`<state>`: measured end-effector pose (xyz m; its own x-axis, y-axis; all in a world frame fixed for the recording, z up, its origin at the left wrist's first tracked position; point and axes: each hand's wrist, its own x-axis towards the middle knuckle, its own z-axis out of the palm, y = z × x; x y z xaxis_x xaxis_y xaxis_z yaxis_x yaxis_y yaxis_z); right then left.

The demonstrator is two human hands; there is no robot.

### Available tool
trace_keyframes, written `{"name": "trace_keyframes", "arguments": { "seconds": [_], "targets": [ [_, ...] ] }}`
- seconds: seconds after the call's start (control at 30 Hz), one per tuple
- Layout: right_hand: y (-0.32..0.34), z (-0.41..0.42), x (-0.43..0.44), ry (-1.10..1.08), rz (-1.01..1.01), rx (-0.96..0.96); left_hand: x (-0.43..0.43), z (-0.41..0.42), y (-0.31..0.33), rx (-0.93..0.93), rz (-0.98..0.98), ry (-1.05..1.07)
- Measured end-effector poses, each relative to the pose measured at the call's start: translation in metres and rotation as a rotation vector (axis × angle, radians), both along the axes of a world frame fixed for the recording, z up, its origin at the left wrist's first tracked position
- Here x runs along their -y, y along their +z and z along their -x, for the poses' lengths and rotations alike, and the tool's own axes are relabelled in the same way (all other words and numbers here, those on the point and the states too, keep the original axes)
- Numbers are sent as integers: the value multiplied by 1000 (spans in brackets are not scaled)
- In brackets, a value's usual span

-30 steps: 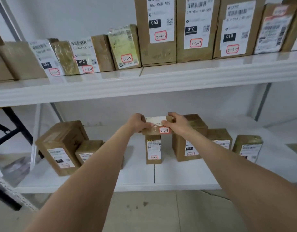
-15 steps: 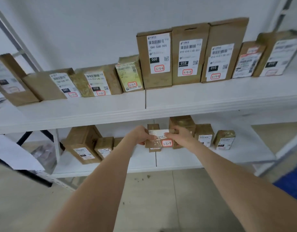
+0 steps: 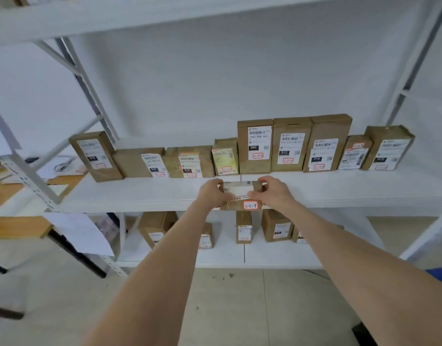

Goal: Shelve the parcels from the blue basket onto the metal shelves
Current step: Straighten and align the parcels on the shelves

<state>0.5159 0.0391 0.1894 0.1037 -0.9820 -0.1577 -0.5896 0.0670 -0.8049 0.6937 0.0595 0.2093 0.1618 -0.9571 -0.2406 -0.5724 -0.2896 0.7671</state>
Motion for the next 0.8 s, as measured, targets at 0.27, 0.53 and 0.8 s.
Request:
{"name": "trace_keyframes", "arguments": {
  "seconds": [0.27,0.53,0.8],
  "targets": [
    [16,-43,27,-40,0,-96,26,-36,6,48,43,-21],
    [-15,-104,77,-3,71,-290,82,-86,-18,48,-50,-18],
    [-39,-129,121,-81,80,-371,129,-95,-34,149,-78,-99]
  ]
}}
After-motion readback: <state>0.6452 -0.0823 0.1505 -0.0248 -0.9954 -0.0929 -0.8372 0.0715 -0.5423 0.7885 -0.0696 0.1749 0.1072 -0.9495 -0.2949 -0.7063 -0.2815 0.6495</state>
